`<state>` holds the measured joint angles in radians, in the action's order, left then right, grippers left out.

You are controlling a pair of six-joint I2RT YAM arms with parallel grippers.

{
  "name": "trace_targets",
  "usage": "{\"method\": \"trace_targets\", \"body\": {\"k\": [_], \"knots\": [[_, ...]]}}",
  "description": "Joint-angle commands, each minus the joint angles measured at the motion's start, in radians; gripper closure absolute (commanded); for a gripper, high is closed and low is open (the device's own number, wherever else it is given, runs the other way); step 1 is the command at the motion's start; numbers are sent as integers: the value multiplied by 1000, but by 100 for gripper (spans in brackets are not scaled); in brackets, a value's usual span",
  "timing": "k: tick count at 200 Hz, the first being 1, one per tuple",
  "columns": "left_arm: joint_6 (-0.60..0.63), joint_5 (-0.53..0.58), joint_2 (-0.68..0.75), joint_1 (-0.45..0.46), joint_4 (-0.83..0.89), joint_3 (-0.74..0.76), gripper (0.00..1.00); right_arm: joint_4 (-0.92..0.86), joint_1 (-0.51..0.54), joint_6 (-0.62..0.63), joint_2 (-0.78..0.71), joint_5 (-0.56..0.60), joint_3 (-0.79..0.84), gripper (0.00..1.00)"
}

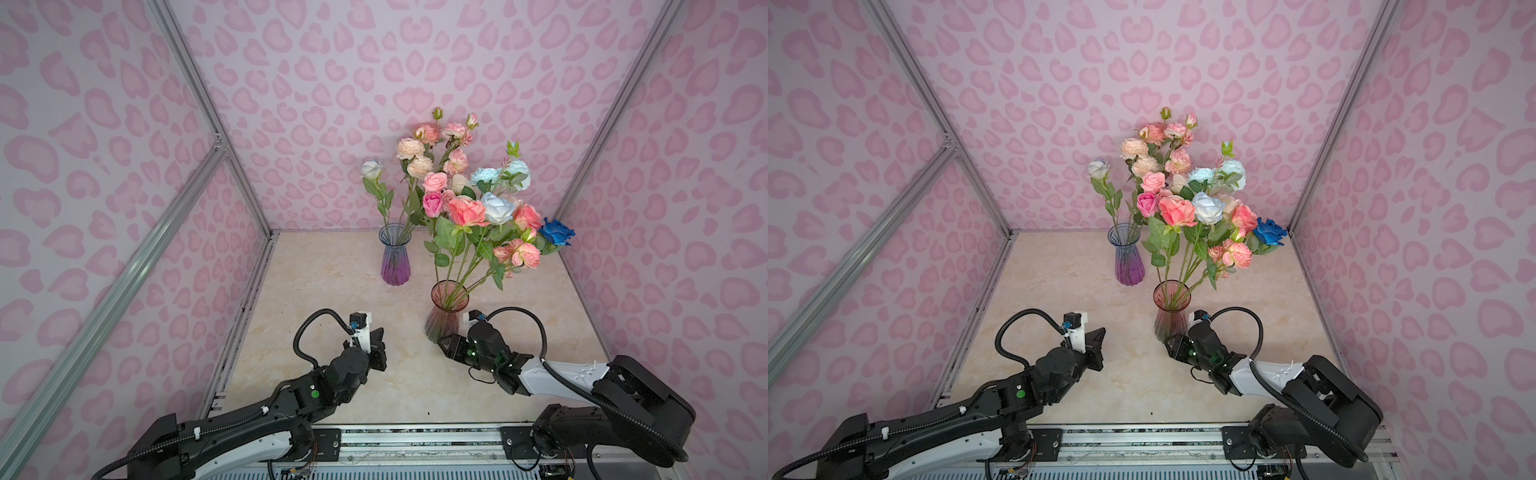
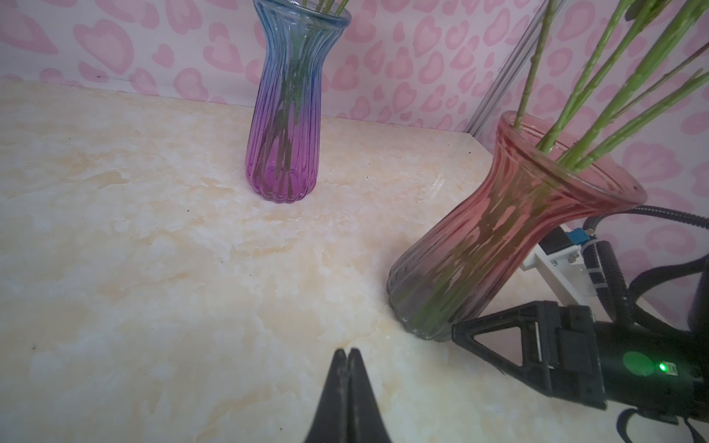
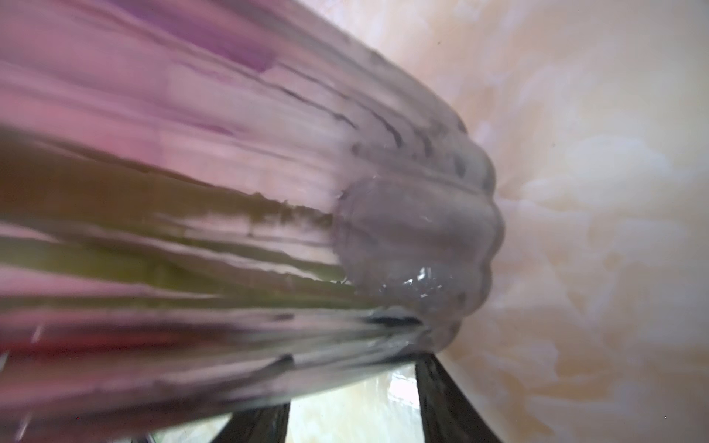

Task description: Arrange the flowers into the vase

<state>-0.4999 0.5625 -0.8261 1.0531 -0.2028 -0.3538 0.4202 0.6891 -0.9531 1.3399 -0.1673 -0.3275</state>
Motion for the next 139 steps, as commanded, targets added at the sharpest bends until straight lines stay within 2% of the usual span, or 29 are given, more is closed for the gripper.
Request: {"method": "trace_targets", "body": {"k": [1, 47, 84, 99, 120, 132, 136, 139], "knots": [[12, 22, 11, -3, 6, -11, 96, 40, -6, 22, 8, -10, -6, 47], [38, 33, 53, -6, 68, -34, 96, -11, -8, 30, -33, -21, 5, 45], [51, 40, 103, -7, 156, -87, 91, -199, -7, 55, -182, 9, -3, 43], [67, 37, 126, -5, 225, -133, 83, -343, -8, 68, -279, 33, -11, 41], [82, 40, 166, -5, 344, -220, 58, -576, -7, 78, -465, 96, -23, 36], [94, 30, 191, -7, 413, -273, 50, -667, -8, 93, -599, 122, -28, 33], [103, 20, 198, -5, 431, -289, 47, -693, -8, 95, -648, 129, -34, 28], [108, 11, 204, -6, 444, -304, 45, -704, -8, 98, -684, 137, -37, 19]]}}
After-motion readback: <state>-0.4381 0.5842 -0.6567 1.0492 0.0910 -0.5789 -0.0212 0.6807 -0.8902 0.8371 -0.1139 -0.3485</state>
